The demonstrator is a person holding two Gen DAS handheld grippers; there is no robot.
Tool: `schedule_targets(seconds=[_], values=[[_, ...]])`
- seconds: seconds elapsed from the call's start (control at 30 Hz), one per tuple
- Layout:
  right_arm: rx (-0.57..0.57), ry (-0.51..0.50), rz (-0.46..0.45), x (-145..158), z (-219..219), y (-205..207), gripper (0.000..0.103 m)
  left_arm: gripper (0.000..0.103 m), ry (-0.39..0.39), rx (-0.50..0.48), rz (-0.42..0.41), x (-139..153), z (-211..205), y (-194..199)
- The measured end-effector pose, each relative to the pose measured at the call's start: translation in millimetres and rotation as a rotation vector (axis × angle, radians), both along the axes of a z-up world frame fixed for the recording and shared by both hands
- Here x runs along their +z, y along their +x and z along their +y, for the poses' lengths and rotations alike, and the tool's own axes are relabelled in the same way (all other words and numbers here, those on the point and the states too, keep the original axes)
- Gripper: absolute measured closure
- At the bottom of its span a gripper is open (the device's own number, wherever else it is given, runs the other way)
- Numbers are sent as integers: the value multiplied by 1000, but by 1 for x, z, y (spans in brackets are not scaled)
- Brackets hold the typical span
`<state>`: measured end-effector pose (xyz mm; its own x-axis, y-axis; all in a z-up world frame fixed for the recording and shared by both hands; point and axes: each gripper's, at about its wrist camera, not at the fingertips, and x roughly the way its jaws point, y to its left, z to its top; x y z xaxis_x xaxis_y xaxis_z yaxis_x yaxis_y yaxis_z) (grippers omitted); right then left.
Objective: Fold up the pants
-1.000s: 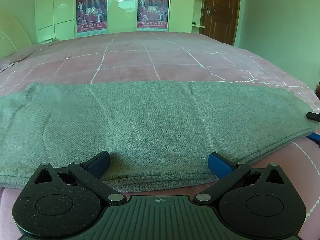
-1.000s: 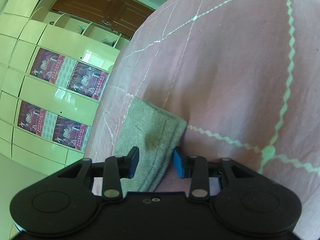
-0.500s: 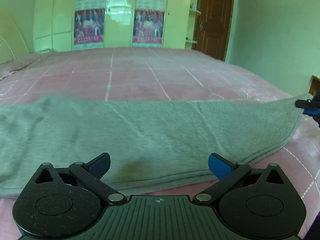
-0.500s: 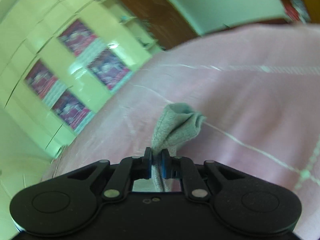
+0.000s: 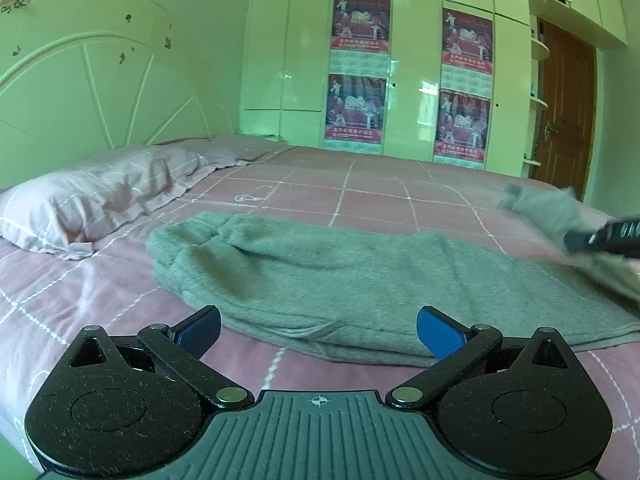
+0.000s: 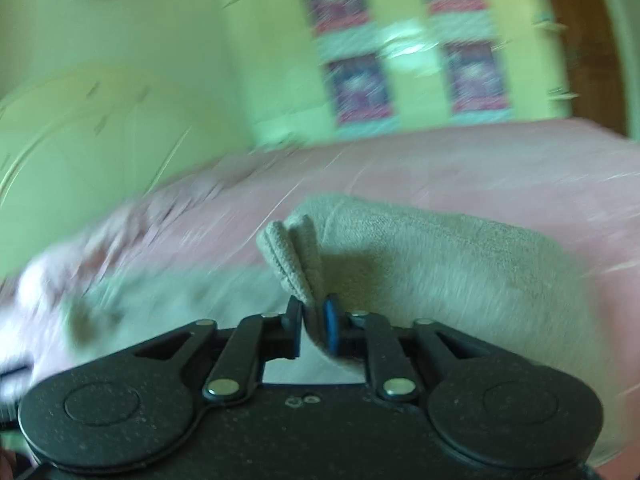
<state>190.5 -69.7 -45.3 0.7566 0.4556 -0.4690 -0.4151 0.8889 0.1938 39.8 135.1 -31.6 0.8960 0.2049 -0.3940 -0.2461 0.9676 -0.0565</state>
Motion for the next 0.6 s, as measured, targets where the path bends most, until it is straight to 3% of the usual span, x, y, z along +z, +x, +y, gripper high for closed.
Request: schedule_targets(seconds=[0.03,0.07,0.1,0.17,0.3,0.33,0.37,0.4,0.5,0.6], values=[[51,-61,93,-14,16,1,85,0,-7,5,4,-3,6,-1],[49,-98,102,-20,24,-7,86,0,-14,5,15,-8,13,-3],[35,-56,30,-16,19,-23,86,0,-16,7,21,-12,17,-3],[26,47,31,-7,1,-36,90,0,-31,17,30,-20,23,-2],[-57,15,-20,5,-22,-35,86,0,-73,17,46,-29,25,10],[-73,-6,19,1,-25,-30,87,0,-76,4,40,-28,23,11],[-80,-61,114,-11,-22,-16,87,0,-84,-13,30,-27,19,14],[-72,-44,151,-14,-27,-11,88,0,-90,-33,16,-24,13,17],[-121,107,31,11,-56,-29,88,0,-66,-99,-13,-12,-12,29],[-287,141,-61,26,-98,-42,86,0,-42,-166,10,-2,-45,55]])
